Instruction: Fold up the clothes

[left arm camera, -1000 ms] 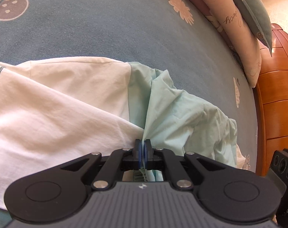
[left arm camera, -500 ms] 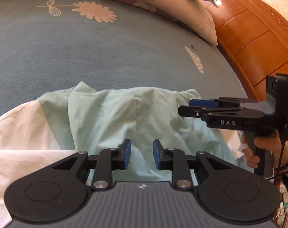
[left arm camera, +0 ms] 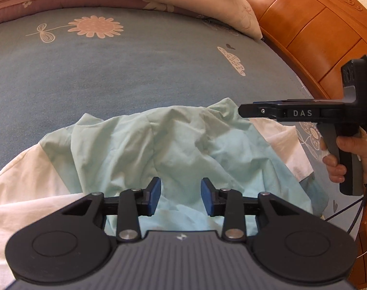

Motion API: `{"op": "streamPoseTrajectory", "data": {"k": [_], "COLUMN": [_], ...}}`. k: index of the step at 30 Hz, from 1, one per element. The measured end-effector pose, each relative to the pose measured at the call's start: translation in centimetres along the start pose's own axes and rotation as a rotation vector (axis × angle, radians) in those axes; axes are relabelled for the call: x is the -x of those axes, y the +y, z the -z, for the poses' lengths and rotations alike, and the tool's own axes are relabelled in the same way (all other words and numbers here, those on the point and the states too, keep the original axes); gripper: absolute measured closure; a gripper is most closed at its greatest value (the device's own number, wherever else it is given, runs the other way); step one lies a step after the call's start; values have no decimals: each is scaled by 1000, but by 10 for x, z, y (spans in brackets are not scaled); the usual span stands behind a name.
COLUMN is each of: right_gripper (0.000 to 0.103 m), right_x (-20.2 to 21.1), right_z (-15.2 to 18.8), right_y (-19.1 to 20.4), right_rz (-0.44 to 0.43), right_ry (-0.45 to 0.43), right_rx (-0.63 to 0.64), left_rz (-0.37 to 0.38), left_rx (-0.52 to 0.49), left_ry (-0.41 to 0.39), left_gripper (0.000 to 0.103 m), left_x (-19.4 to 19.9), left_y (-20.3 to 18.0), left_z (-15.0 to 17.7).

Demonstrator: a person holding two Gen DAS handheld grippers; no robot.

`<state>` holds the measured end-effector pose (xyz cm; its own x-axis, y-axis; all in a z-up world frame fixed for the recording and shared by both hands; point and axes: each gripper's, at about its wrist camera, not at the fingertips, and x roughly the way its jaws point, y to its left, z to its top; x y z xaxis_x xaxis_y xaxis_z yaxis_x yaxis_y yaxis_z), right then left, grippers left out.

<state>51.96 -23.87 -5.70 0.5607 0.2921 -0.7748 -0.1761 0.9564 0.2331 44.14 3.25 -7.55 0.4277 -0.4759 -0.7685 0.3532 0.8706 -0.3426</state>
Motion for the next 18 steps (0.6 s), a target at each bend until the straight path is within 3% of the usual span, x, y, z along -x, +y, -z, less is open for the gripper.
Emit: {"op": "streamPoseTrajectory", "data": {"k": [4,7,9,11,12,15,18], "right_gripper": [48,48,48,48,48,48,48], "right_x": [-1,-9,-14,-17,-18,-25,-32], "right_z": [-5,-6,-2,2,6,8,13], "right_y": [-21,-38,-40,-37,-36,-27,-12], "right_rz": [181,144,111,88,80,29,-18], "right_ry": [-21,17,32,38,34,26,35], "right_rx": [75,63,87,143,177,310,480], "left_rz": [59,115,106,67,67,104,116], "left_rx": [-29,-71,-87,-37,-1,108,129], "left_ry": [-29,-40,-18,42,56,72,81], "left_gripper": [65,60,60,63,69,70,72], "left_x": [-19,-47,-70,-91,-95,-95,-94], "left_y": [-19,-39,-44,-32,-24,-1,6], "left_z": [-22,-40,-44,-41,-39,-31,-27]}}
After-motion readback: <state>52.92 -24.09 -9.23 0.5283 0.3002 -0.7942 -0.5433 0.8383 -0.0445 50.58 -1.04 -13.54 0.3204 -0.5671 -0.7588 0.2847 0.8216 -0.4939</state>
